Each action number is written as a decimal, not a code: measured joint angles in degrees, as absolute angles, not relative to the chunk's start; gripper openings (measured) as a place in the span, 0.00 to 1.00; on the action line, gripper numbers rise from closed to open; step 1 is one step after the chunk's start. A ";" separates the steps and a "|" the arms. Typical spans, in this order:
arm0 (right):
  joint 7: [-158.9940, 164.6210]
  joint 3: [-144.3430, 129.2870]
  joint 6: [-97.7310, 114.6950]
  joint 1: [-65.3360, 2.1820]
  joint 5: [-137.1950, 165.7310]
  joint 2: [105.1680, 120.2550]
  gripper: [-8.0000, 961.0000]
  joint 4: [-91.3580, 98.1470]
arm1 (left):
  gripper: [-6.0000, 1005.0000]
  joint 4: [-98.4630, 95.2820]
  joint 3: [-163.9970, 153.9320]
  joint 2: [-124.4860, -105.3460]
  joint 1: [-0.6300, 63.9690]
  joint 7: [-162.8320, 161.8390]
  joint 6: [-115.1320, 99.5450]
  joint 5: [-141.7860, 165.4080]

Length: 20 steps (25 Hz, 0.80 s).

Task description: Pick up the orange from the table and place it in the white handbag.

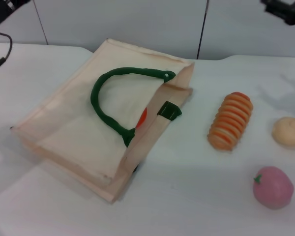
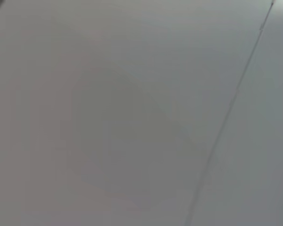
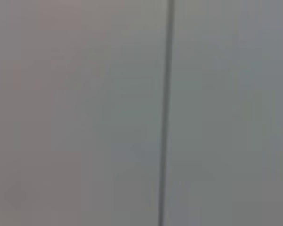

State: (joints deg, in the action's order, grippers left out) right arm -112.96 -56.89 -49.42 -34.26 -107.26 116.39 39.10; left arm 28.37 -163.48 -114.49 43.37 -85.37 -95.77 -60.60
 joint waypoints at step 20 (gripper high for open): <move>-148.55 -56.26 -66.43 -32.07 -153.51 116.37 0.93 10.95 | 0.59 6.49 -163.28 -116.48 37.09 -40.34 -74.48 -79.07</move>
